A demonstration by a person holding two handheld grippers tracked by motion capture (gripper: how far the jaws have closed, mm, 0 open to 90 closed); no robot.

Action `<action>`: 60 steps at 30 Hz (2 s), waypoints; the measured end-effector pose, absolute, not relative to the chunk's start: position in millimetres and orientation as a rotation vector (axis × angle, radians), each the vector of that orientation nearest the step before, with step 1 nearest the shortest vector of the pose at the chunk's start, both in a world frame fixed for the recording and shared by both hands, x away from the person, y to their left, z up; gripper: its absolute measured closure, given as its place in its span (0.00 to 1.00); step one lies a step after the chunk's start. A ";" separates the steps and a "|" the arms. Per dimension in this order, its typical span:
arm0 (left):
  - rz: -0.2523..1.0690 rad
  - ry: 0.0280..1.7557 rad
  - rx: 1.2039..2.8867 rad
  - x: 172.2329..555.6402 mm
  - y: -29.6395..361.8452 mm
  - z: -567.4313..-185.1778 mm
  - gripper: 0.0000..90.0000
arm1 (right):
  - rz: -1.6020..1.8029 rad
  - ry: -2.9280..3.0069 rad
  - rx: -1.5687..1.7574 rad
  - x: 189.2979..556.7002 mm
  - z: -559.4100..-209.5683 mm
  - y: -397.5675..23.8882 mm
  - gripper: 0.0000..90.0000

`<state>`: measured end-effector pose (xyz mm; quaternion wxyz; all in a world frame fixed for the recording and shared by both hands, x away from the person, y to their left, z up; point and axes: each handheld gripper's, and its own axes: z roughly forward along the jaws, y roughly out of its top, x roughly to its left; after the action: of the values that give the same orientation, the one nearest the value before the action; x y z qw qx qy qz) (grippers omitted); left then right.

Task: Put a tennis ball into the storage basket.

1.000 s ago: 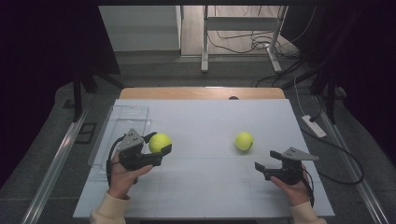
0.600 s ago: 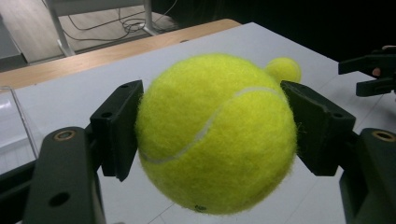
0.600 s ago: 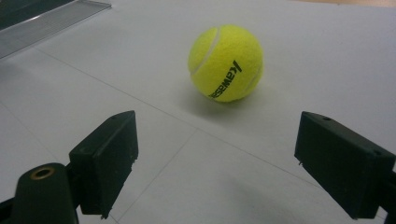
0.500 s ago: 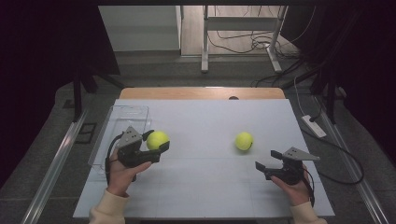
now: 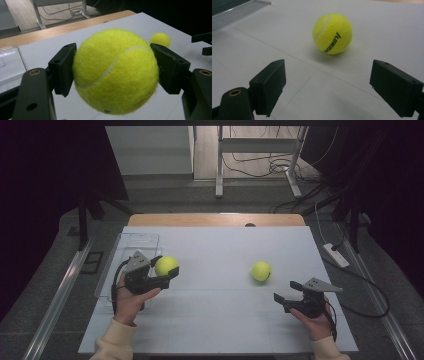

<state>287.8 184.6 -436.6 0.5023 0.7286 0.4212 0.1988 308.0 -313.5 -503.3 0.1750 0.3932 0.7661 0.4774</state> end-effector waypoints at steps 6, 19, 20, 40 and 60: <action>0.488 1.037 1.758 292.0 188.0 -436.7 0.30 | 1.351 2.172 1.117 308.2 -503.6 -313.4 0.15; 0.502 1.056 1.755 296.8 192.7 -435.2 0.30 | 1.349 2.171 1.118 308.1 -503.6 -313.4 0.16; 0.503 1.059 1.756 297.4 193.1 -435.3 0.30 | 1.348 2.171 1.118 308.1 -503.6 -313.4 0.16; 0.516 1.100 1.754 309.3 202.3 -434.7 0.30 | 1.346 2.170 1.118 308.1 -503.6 -313.6 0.16; 0.532 1.152 1.732 320.4 216.4 -432.7 0.30 | 1.342 2.171 1.122 308.1 -503.9 -313.5 0.16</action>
<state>320.4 216.4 -432.7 0.4770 0.7091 0.4716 0.2177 308.1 -313.5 -503.9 0.1758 0.3962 0.7665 0.4738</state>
